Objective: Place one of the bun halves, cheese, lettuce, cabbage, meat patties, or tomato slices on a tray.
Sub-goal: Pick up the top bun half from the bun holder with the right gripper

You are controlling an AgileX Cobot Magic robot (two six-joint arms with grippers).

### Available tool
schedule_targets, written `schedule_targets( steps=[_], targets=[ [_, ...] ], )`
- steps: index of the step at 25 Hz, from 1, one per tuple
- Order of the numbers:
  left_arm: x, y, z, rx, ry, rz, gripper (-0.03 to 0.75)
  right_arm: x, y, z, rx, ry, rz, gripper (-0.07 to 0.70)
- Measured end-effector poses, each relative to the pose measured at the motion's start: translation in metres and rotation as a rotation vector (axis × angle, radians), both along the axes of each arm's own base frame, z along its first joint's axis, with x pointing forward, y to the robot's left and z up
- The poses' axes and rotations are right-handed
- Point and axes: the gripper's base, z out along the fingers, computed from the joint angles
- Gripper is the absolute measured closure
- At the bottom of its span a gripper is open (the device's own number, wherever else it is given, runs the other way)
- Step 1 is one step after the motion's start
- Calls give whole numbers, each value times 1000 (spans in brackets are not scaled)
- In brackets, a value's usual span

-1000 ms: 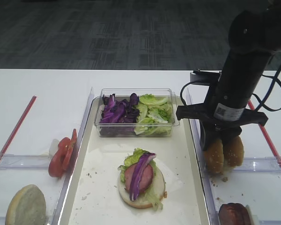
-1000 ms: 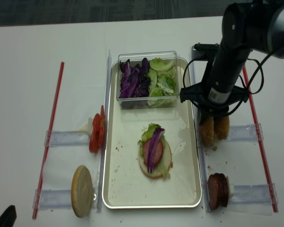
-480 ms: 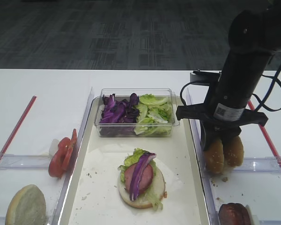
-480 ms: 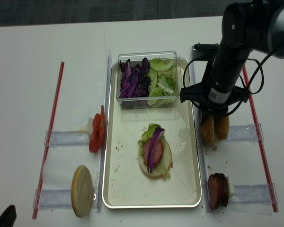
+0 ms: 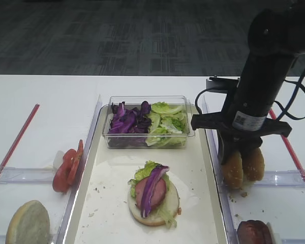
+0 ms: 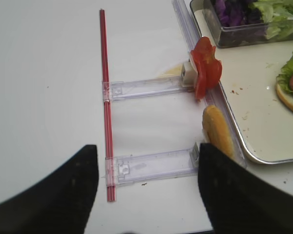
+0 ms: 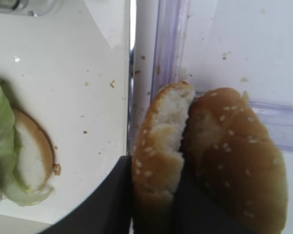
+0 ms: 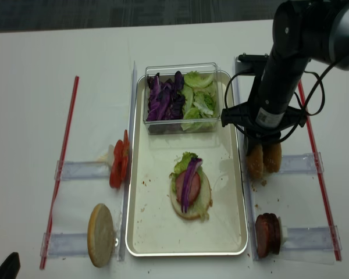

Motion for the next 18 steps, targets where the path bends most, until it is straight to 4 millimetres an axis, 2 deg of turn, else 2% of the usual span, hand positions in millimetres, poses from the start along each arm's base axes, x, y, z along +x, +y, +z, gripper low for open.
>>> schedule_targets(
  steps=[18],
  targets=[
    [0, 0, 0, 0, 0, 0, 294, 2, 1, 7, 1, 14, 0, 451]
  ],
)
